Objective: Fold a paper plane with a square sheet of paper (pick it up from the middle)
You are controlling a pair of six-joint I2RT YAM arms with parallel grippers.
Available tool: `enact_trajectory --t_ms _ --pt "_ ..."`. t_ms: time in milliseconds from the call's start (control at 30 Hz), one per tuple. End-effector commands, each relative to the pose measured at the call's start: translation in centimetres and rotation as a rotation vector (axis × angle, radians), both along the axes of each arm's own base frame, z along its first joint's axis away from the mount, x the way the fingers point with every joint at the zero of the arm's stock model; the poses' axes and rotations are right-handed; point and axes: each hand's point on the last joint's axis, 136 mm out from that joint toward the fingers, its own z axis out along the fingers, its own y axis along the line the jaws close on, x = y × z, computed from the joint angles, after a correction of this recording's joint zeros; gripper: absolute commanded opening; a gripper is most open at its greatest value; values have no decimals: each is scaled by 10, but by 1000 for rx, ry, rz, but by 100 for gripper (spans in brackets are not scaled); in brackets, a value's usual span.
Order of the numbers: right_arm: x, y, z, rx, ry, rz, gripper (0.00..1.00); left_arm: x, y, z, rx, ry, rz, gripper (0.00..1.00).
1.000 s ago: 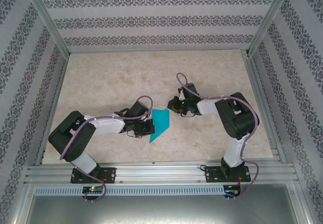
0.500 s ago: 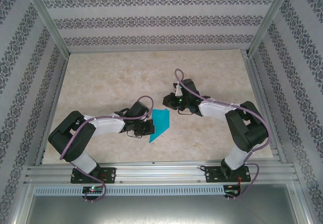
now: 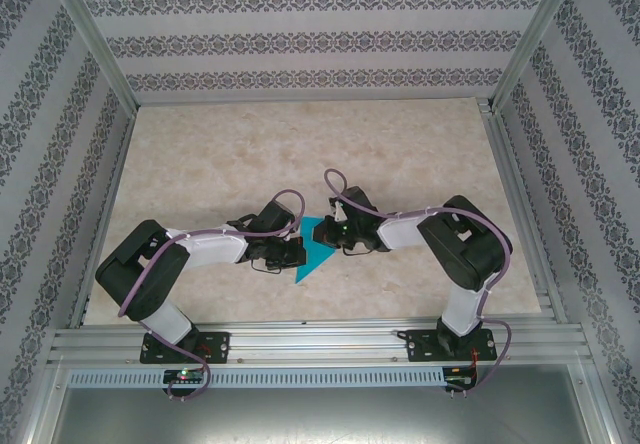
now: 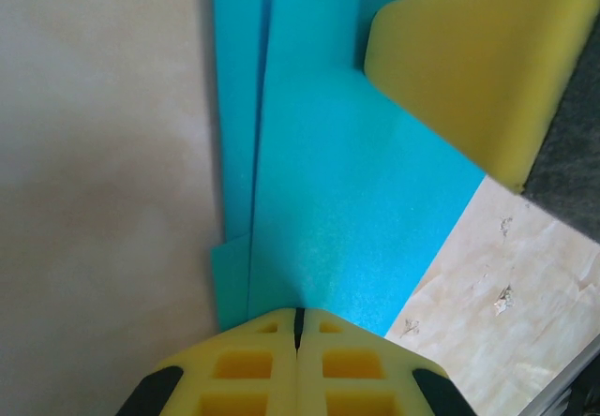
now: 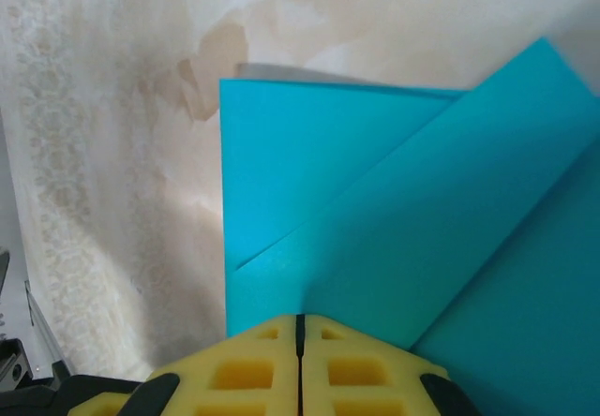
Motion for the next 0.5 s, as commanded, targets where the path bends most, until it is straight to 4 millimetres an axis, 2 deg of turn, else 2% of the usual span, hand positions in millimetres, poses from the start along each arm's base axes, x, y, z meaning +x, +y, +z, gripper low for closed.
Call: enact_trajectory --t_ms 0,133,233,333,467 --pt "31 -47 -24 -134 -19 -143 7 -61 71 -57 333 212 1 3" --pt "53 -69 -21 -157 -37 -197 7 -62 73 -57 340 211 1 3" --pt "64 -71 -11 -126 -48 -196 7 -61 72 -56 336 208 -1 3" --pt "69 -64 15 -91 -88 -167 8 -60 72 -56 338 200 -11 3" --pt "63 -58 48 -59 -134 -153 9 -56 69 -53 336 179 -40 3"
